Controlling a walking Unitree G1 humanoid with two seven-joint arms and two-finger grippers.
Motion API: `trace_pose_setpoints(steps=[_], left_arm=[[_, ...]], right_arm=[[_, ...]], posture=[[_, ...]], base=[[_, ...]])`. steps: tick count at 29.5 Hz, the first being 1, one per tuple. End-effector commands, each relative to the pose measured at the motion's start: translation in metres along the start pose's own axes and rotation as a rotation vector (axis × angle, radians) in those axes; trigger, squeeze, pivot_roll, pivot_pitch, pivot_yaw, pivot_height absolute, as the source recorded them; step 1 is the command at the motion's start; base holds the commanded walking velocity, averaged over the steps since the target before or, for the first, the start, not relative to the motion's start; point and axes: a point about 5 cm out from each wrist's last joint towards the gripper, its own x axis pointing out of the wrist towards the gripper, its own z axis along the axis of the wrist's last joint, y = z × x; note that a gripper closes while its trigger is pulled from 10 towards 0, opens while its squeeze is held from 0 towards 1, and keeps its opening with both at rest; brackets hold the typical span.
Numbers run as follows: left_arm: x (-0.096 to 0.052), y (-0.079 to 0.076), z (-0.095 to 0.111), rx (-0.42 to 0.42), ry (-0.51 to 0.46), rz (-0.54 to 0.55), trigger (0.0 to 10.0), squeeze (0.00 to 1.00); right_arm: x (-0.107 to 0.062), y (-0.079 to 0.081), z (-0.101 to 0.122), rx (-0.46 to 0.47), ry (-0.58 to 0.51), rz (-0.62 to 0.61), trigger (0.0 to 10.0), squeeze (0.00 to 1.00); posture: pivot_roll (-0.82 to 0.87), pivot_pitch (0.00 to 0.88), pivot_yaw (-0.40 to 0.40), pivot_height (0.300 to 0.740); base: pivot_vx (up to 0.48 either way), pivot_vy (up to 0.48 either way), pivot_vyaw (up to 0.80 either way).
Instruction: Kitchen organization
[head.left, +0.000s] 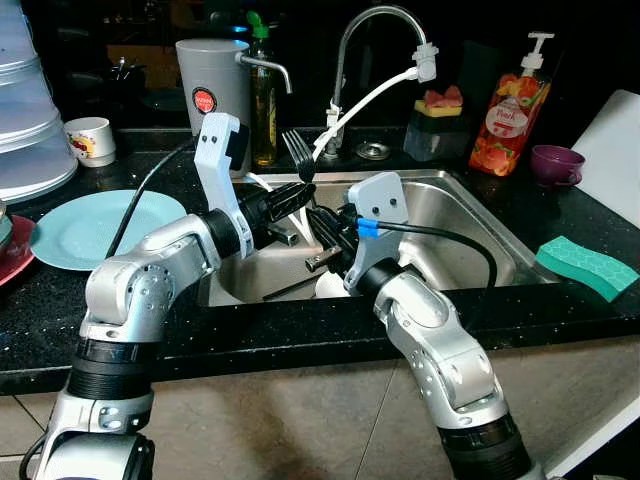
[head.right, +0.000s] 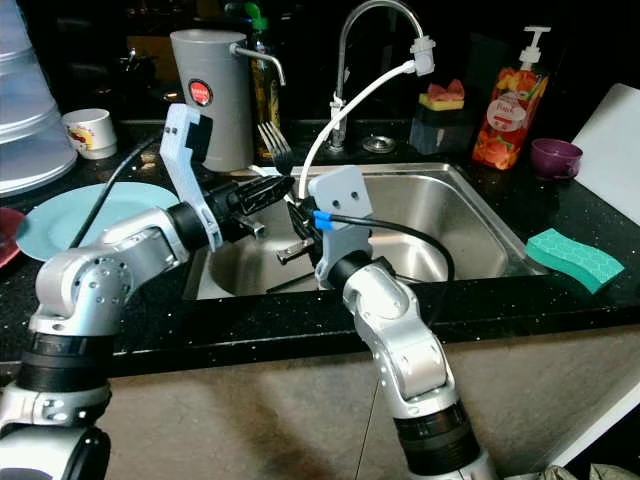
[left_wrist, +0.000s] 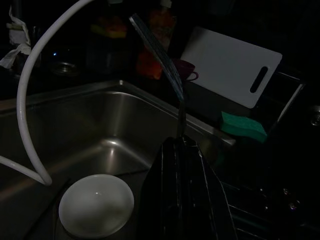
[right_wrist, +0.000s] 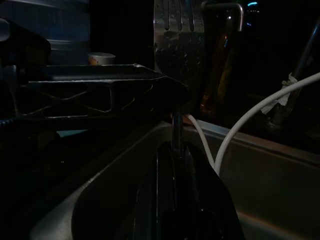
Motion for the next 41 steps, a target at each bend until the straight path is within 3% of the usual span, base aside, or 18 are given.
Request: trace_pose_setpoints(steps=[1,7,8,12,14,18,19,20,21,22,32,35,36,37,38,39,40,41], left_arm=[[-0.004,0.003,-0.009,-0.007,0.027,0.021,10.0,1.00],[-0.007,0.004,-0.009,-0.009,0.029,0.038,10.0,0.94],[-0.010,0.004,-0.007,-0.025,0.011,0.041,10.0,0.00],[-0.019,0.001,-0.004,-0.037,-0.017,-0.004,10.0,0.00],[-0.020,0.000,-0.004,-0.038,-0.018,-0.013,10.0,0.00],[-0.022,0.012,-0.010,-0.054,0.009,0.089,10.0,0.00],[-0.022,0.018,-0.011,-0.065,0.011,0.131,10.0,0.00],[-0.022,0.021,-0.012,-0.073,0.013,0.158,10.0,0.00],[-0.022,0.025,-0.013,-0.082,0.015,0.190,10.0,0.00],[-0.023,0.029,-0.013,-0.088,0.021,0.225,10.0,0.00],[-0.028,0.046,-0.025,-0.125,0.068,0.390,10.0,0.00],[-0.030,0.053,-0.030,-0.074,0.110,0.478,10.0,0.00],[-0.032,0.056,-0.033,-0.022,0.154,0.528,10.0,0.00],[-0.034,0.059,-0.036,0.030,0.194,0.573,10.0,0.00],[-0.036,0.061,-0.038,0.067,0.221,0.604,10.0,0.00],[-0.041,0.065,-0.039,0.181,0.274,0.665,10.0,0.00],[-0.042,0.065,-0.039,0.206,0.283,0.677,10.0,0.00],[-0.046,0.066,-0.037,0.290,0.301,0.686,10.0,0.00]], right_arm=[[-0.001,-0.011,0.002,0.001,-0.014,-0.070,10.0,0.00],[0.000,-0.016,0.000,0.000,-0.006,-0.108,10.0,0.00],[0.001,-0.023,-0.003,-0.008,0.013,-0.164,10.0,0.00],[0.003,-0.046,-0.013,-0.028,0.054,-0.316,10.0,0.00],[0.003,-0.049,-0.015,-0.026,0.061,-0.328,10.0,0.00],[0.008,-0.050,-0.027,-0.057,0.109,-0.318,10.0,0.00],[0.010,-0.048,-0.031,-0.098,0.124,-0.301,10.0,0.32],[0.011,-0.046,-0.033,-0.128,0.134,-0.288,10.0,0.32],[0.012,-0.044,-0.035,-0.171,0.132,-0.267,10.0,1.00],[0.013,-0.040,-0.035,-0.210,0.116,-0.235,10.0,1.00],[0.012,-0.037,-0.027,-0.198,0.031,-0.216,10.0,1.00],[0.008,-0.035,-0.022,-0.199,0.006,-0.193,10.0,1.00],[0.005,-0.030,-0.017,-0.166,-0.019,-0.129,10.0,0.10],[0.002,-0.023,-0.012,-0.127,-0.038,-0.057,10.0,0.00],[-0.001,-0.019,-0.009,-0.102,-0.053,-0.006,10.0,0.00],[-0.008,-0.009,-0.003,-0.091,-0.067,0.104,10.0,0.00],[-0.010,-0.006,-0.002,-0.092,-0.068,0.126,10.0,0.00],[-0.015,-0.002,-0.001,-0.089,-0.059,0.181,10.0,0.00]], posture=[[0.05,0.108,-0.020,0.740],[0.05,0.108,-0.022,0.740],[0.04,0.108,-0.021,0.740],[0.05,0.107,-0.021,0.740],[0.05,0.107,-0.021,0.740],[0.06,0.102,-0.027,0.740],[0.06,0.101,-0.028,0.740],[0.06,0.101,-0.028,0.740],[0.06,0.101,-0.029,0.740],[0.06,0.101,-0.029,0.740],[0.06,0.092,-0.025,0.740],[0.06,0.090,-0.020,0.740],[0.06,0.090,-0.019,0.740],[0.06,0.090,-0.019,0.740],[0.06,0.090,-0.019,0.740],[0.06,0.091,-0.016,0.740],[0.06,0.092,-0.014,0.740],[0.06,0.093,-0.013,0.740]], base=[[0.000,0.000,0.00],[0.000,0.000,0.00],[0.000,0.000,0.00],[0.000,0.000,0.00],[0.000,0.000,0.00],[0.000,0.000,0.00],[0.000,0.000,0.00],[0.000,0.000,0.00],[0.000,0.000,0.00],[0.000,0.000,0.00],[0.000,0.000,0.00],[0.000,0.000,0.00],[0.000,0.000,0.00],[0.000,0.000,0.00],[0.000,0.000,0.00],[0.000,0.000,0.00],[0.000,0.000,0.00],[0.000,0.000,0.00]])
